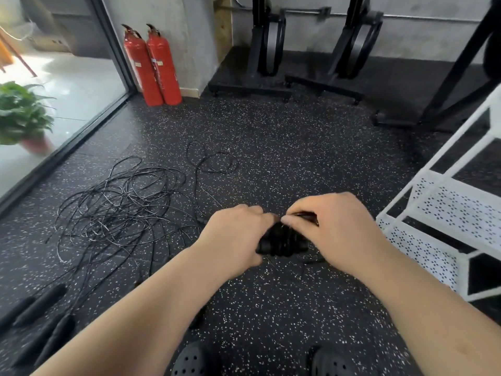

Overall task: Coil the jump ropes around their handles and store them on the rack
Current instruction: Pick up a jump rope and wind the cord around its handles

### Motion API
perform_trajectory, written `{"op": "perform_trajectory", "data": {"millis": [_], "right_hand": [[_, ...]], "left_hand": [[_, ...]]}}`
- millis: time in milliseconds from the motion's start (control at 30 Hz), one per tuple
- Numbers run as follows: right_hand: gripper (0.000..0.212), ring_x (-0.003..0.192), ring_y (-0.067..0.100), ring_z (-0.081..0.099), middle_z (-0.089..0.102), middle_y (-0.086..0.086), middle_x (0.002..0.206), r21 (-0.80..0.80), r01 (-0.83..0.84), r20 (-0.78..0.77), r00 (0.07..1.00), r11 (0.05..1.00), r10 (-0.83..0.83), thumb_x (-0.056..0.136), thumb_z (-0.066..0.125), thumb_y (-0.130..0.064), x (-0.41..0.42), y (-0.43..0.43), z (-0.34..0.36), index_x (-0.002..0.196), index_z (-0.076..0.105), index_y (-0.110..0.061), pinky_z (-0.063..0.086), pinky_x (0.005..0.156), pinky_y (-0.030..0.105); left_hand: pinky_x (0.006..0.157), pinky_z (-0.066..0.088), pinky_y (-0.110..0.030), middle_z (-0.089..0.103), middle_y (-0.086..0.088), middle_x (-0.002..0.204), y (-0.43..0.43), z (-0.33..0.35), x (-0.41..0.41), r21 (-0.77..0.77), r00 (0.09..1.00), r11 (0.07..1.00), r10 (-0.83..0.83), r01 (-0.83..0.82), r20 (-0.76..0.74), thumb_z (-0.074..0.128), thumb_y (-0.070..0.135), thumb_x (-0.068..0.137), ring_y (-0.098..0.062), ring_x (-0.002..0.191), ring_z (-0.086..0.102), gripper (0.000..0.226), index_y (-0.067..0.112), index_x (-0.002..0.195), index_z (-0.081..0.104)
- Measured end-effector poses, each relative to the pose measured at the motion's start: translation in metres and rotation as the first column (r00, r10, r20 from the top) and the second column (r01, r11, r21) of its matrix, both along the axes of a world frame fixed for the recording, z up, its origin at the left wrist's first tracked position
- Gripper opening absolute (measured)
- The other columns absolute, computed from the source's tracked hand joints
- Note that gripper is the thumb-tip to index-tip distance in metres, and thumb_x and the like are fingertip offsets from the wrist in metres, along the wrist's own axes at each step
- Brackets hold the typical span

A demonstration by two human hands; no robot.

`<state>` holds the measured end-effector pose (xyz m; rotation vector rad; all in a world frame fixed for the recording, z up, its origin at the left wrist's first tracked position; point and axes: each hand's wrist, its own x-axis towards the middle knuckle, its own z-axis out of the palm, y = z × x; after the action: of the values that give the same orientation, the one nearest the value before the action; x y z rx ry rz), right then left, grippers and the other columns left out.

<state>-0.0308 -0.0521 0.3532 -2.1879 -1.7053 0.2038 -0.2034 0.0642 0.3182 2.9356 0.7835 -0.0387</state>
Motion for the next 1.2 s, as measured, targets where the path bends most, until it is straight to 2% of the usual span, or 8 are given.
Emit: {"op": "perform_trajectory", "data": {"millis": [133,267,433,700,933,1000,1067,1200], "right_hand": [[0.013,0.084,-0.007,0.068,0.075,-0.027,0.084,-0.085,0.038,-0.289,0.956,0.996,-0.061,0.09,0.079,-0.053,0.031,-0.003,-0.001,0.086,0.08,-0.04,0.057,0.089,0.035],[0.014,0.088,0.003,0.074,0.08,-0.014,0.087,-0.092,0.038,-0.547,0.833,0.995,-0.082,0.087,0.085,-0.044,0.046,-0.013,0.01,0.083,0.082,-0.031,0.056,0.096,0.041],[0.014,0.086,-0.002,0.072,0.078,-0.018,0.085,0.001,0.076,-0.5,0.864,0.997,-0.065,0.087,0.084,-0.044,0.049,-0.017,0.015,0.08,0.082,-0.032,0.052,0.085,0.029],[0.024,0.074,0.006,0.069,0.076,-0.014,0.078,-0.021,0.02,-0.404,0.914,1.0,-0.026,0.09,0.078,-0.054,0.045,-0.008,0.002,0.079,0.079,-0.033,0.056,0.08,0.037],[0.033,0.065,0.014,0.053,0.065,0.001,0.07,-0.053,0.146,-0.833,0.539,0.988,-0.124,0.108,0.06,-0.017,0.036,0.005,-0.014,0.078,0.071,-0.008,0.044,0.074,0.035],[0.038,0.056,0.013,0.042,0.057,0.0,0.064,-0.072,0.151,-0.795,0.588,0.986,-0.148,0.111,0.055,-0.026,0.028,0.01,-0.022,0.078,0.073,-0.017,0.036,0.059,0.032],[0.032,0.051,0.01,0.045,0.059,-0.007,0.064,-0.081,0.095,-0.587,0.8,0.992,-0.125,0.111,0.053,-0.037,0.016,0.013,-0.027,0.088,0.073,-0.027,0.035,0.051,0.031],[0.016,0.069,0.02,0.065,0.069,-0.001,0.084,-0.189,0.004,-0.239,0.97,0.982,-0.05,0.11,0.05,-0.037,-0.008,0.013,-0.036,0.11,0.063,-0.028,0.052,0.063,0.039]], "left_hand": [[0.088,0.054,-0.035,0.056,0.017,0.113,-0.013,0.006,0.009,0.064,0.974,0.975,-0.218,0.214,0.057,0.081,0.044,0.084,-0.011,0.108,0.053,0.057,0.039,0.132,0.052],[0.089,0.05,-0.029,0.058,0.019,0.117,-0.014,0.015,0.012,0.034,0.965,0.972,-0.233,0.231,0.124,0.079,0.043,0.083,-0.008,0.108,0.053,0.059,0.041,0.135,0.051],[0.091,0.052,-0.036,0.055,0.018,0.112,-0.007,0.023,0.009,-0.001,0.985,0.989,-0.149,0.15,0.091,0.076,0.041,0.082,-0.01,0.11,0.056,0.057,0.043,0.133,0.052],[0.089,0.052,-0.032,0.058,0.019,0.111,-0.019,0.023,0.008,0.002,0.956,0.968,-0.249,0.251,0.156,0.077,0.041,0.082,-0.008,0.105,0.054,0.053,0.039,0.13,0.054],[0.077,0.053,-0.017,0.069,0.024,0.104,-0.024,0.047,-0.003,-0.575,0.858,0.816,0.25,0.062,0.448,0.087,0.036,0.081,-0.001,0.091,0.067,0.055,0.048,0.124,0.055],[0.081,0.055,-0.02,0.071,0.023,0.105,-0.017,0.044,-0.001,-0.607,0.811,0.794,0.375,-0.031,0.449,0.087,0.044,0.081,0.003,0.093,0.068,0.06,0.046,0.128,0.049],[0.088,0.055,-0.022,0.07,0.023,0.11,-0.005,0.037,-0.001,-0.662,0.786,0.738,0.484,-0.131,0.385,0.088,0.052,0.08,0.007,0.095,0.067,0.07,0.039,0.131,0.042],[0.084,0.047,-0.015,0.066,0.024,0.119,0.012,0.025,-0.005,-0.717,0.843,0.68,0.47,-0.155,0.263,0.091,0.049,0.078,0.009,0.103,0.064,0.081,0.037,0.137,0.037]]}}
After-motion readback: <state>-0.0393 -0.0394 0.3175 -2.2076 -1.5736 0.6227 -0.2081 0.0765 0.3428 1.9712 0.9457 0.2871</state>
